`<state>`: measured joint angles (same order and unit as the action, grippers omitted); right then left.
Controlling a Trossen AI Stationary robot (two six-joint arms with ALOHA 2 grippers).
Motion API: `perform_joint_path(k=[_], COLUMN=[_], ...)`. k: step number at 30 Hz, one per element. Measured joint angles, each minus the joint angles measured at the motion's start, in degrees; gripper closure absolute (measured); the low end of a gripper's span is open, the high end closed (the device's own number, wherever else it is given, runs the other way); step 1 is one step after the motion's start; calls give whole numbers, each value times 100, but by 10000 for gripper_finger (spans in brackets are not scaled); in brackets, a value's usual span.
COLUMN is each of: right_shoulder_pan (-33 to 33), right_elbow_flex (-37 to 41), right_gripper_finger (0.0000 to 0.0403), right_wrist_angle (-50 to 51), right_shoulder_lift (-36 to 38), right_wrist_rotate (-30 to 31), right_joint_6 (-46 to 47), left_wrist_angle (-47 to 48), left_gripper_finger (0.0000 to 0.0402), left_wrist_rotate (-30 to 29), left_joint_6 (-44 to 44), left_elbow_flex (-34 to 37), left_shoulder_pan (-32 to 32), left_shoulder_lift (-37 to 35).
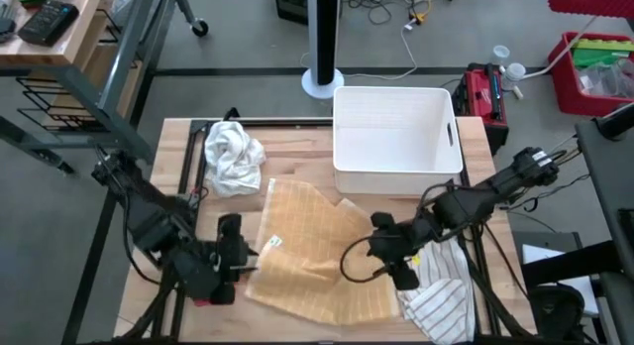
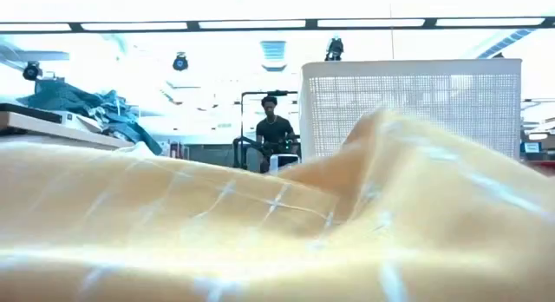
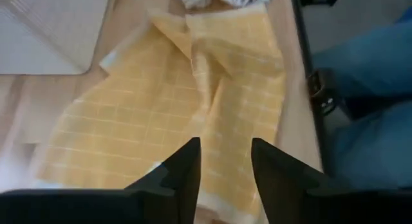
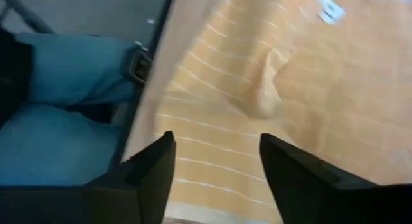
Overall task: Fold towel
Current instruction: Fold the yellow kitchen towel
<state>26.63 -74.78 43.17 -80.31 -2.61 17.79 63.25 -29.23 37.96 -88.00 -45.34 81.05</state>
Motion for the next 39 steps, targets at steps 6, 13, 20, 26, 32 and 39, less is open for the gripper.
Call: perform_joint_path(k=[6,13,20,26,32,39], right_shoulder_pan=[-5,-291,-654,-813,-817,-818], right_elbow_flex=[605,1768,2751,3147,3424,3765], right_gripper_finger=[155,195,260,330,396,399], right_wrist_angle=[67,-774,-2248,-2336,-2340,-2536], right_shoulder_lift=[238,240,220,220,220,220], right_wrist_rotate=[1287,2248,2324,2326,2131,1799], right_joint_6=[254,961,1597,2019,2145,2465], left_wrist_angle=[-494,-1061,-2371,-3980,-5157,-6067], left_gripper_finger=[264,293,329,358,379,380], left_wrist_rotate=[-1367,-2401,-1997,-1064,-699,-529], left_joint_6=[709,1326,1336,801,830,953], left_elbow_flex=[924,2142,3078,3975,4916,5586], left_shoulder_pan=[-327,3,874,1643,2095,2202], left_shoulder_lift=[-32,-32,-37,-37,-37,-37])
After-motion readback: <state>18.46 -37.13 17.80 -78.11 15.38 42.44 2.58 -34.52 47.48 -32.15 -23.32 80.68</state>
